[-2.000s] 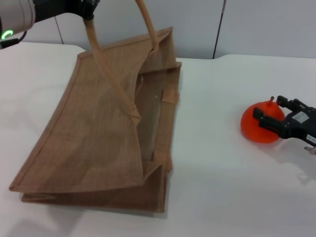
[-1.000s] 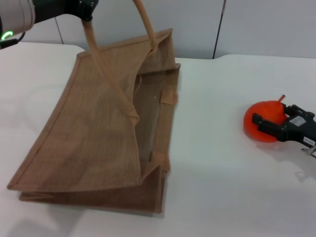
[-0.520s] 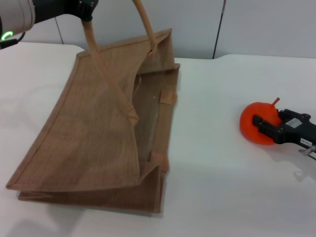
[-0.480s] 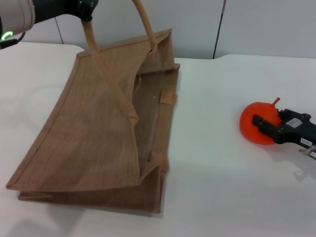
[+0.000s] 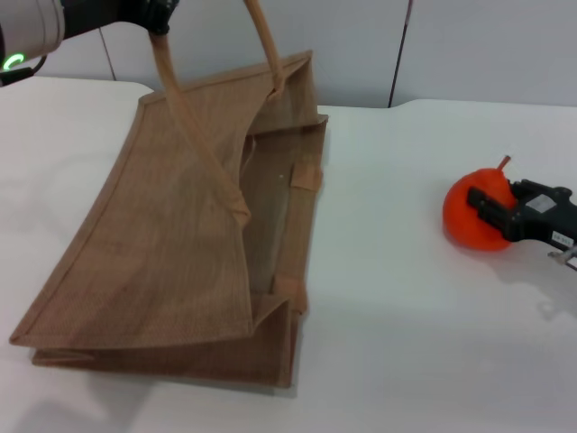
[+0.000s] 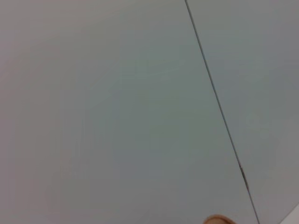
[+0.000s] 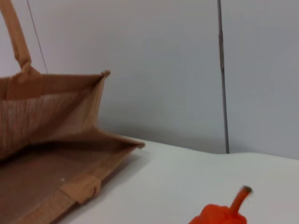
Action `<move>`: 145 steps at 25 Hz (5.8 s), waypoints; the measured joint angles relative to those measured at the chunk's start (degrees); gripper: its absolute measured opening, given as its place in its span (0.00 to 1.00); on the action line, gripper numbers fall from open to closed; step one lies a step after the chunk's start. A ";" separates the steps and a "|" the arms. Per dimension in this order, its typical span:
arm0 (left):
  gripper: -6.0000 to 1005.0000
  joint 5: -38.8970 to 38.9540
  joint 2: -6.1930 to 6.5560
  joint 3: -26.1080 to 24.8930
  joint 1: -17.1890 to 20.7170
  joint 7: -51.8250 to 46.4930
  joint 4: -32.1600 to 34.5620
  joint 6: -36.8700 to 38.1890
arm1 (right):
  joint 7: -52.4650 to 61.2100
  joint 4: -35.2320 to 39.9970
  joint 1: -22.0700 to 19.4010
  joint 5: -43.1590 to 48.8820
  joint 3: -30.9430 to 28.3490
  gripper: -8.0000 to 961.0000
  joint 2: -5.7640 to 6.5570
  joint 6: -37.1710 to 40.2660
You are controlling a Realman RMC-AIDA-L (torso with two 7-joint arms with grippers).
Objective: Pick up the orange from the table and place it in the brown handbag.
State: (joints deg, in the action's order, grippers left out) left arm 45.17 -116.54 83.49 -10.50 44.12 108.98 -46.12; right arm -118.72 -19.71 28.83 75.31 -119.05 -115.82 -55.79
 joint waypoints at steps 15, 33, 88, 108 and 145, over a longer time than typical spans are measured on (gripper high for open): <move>0.13 0.53 0.08 0.43 -1.64 0.57 -0.62 0.19 | 5.56 -8.16 -0.39 0.18 3.68 0.38 -0.13 -6.62; 0.13 1.51 0.06 4.34 -7.89 0.71 -0.19 1.08 | 5.59 -9.77 8.46 -0.36 17.74 0.24 -0.81 -6.84; 0.29 1.07 0.01 6.68 -4.70 4.41 -0.30 2.94 | 6.41 -2.41 11.33 -10.23 23.18 0.92 0.66 0.42; 0.65 1.67 -0.17 7.05 4.92 -0.01 -9.66 27.51 | 2.23 -15.75 -4.92 -8.56 5.25 0.92 0.43 9.48; 0.62 6.54 0.15 27.54 2.12 -8.05 -47.10 77.46 | -37.02 6.82 -8.55 -43.73 1.78 0.92 -0.78 -7.62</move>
State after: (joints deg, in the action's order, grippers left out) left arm 51.71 -116.40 111.04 -8.38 36.07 61.88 31.33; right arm -155.74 -12.88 20.28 31.59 -117.27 -116.60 -63.42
